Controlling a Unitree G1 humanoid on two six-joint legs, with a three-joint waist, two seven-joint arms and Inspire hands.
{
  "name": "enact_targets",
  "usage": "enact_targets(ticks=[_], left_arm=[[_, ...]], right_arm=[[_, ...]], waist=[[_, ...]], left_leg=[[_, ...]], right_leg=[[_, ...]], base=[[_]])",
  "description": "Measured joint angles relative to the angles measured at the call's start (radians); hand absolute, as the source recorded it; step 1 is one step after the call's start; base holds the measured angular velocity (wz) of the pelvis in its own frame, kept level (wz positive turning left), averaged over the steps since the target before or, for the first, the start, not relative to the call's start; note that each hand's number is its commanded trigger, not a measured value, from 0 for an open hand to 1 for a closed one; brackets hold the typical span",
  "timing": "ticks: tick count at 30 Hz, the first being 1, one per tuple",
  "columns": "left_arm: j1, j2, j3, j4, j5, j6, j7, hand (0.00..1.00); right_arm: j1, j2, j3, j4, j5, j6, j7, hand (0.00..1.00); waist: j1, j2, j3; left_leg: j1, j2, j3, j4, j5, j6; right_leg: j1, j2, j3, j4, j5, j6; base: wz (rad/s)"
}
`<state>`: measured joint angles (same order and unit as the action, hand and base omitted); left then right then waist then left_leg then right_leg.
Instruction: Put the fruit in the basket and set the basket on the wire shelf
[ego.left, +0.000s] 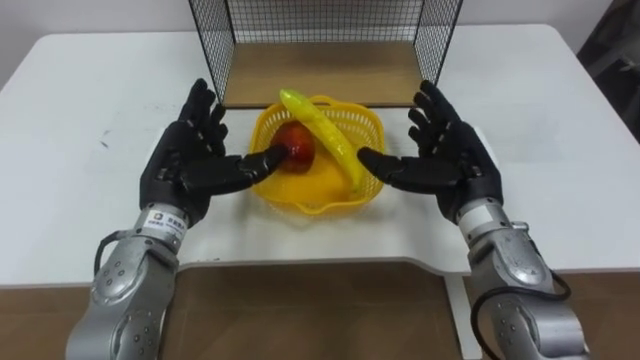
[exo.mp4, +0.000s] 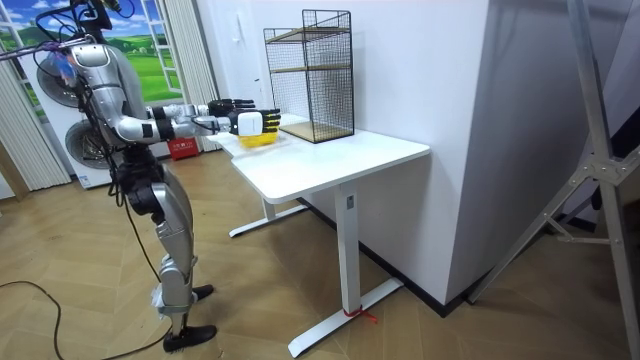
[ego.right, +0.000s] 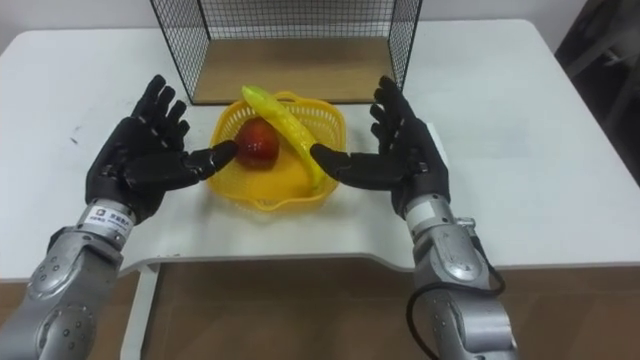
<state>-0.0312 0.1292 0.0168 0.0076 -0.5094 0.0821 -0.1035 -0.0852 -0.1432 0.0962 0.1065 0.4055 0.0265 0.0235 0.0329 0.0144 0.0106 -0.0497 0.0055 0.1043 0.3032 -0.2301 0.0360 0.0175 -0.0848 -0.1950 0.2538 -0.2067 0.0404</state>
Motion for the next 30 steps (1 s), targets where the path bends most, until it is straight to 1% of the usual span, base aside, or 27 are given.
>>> enact_targets(ticks=[5, 10, 13, 15, 22, 25, 30], left_arm=[[0.0, -0.002, 0.0, 0.004, 0.0, 0.004, -0.013, 0.0], [0.0, -0.008, -0.001, 0.006, 0.0, 0.007, -0.021, 0.0], [0.0, -0.008, -0.001, 0.019, 0.0, 0.016, -0.026, 0.0], [0.0, -0.009, -0.002, 0.023, 0.0, 0.027, -0.03, 0.0], [0.0, -0.009, -0.008, 0.023, -0.001, 0.028, -0.032, 0.0], [0.0, -0.024, -0.015, 0.023, -0.001, 0.028, -0.032, 0.0], [0.0, -0.026, -0.038, 0.026, 0.001, 0.029, -0.032, 0.0]], right_arm=[[0.0, 0.0, 0.0, 0.0, -0.001, 0.02, 0.024, 0.0], [0.0, 0.002, 0.0, 0.0, -0.001, 0.022, 0.056, 0.0], [-0.001, 0.003, 0.0, 0.0, -0.001, 0.04, 0.064, 0.0], [-0.001, 0.004, 0.0, 0.0, -0.001, 0.041, 0.066, 0.0], [-0.001, 0.015, 0.0, 0.0, 0.0, 0.041, 0.066, 0.0], [-0.001, 0.02, 0.0, 0.0, 0.0, 0.041, 0.065, 0.0], [-0.001, 0.022, 0.0, 0.012, -0.001, 0.041, 0.062, 0.0]], waist=[[0.001, 0.001, -0.0004], [0.001, 0.001, -0.0007], [0.002, 0.003, -0.0019], [0.0, 0.003, -0.0023], [-0.001, 0.005, -0.0038], [0.0, 0.005, -0.0038], [-0.001, 0.005, -0.0036]], left_leg=[[0.001, 0.0, 0.002, 0.0, 0.0, 0.0], [0.003, 0.0, 0.004, 0.001, 0.0, 0.0], [0.007, 0.0, 0.005, 0.0, 0.0, 0.0], [0.007, 0.001, 0.005, 0.001, 0.0, 0.0], [0.007, 0.001, 0.005, 0.002, 0.0, 0.0], [0.007, 0.0, 0.005, 0.001, 0.0, 0.0], [0.008, 0.0, 0.005, 0.001, 0.0, 0.0]], right_leg=[[-0.001, 0.0, 0.001, 0.002, 0.0, 0.0], [-0.001, 0.0, 0.003, 0.004, 0.0, 0.0], [0.002, 0.0, 0.004, 0.006, 0.0, 0.0], [0.002, 0.0, 0.004, 0.006, 0.0, 0.0], [0.003, 0.0, 0.003, 0.006, 0.0, 0.0], [0.003, -0.001, 0.002, 0.006, 0.0, 0.0], [0.003, -0.001, 0.003, 0.006, 0.0, 0.0]], base=[[0.0], [0.0], [0.0], [0.0], [0.0], [0.0], [0.0]])
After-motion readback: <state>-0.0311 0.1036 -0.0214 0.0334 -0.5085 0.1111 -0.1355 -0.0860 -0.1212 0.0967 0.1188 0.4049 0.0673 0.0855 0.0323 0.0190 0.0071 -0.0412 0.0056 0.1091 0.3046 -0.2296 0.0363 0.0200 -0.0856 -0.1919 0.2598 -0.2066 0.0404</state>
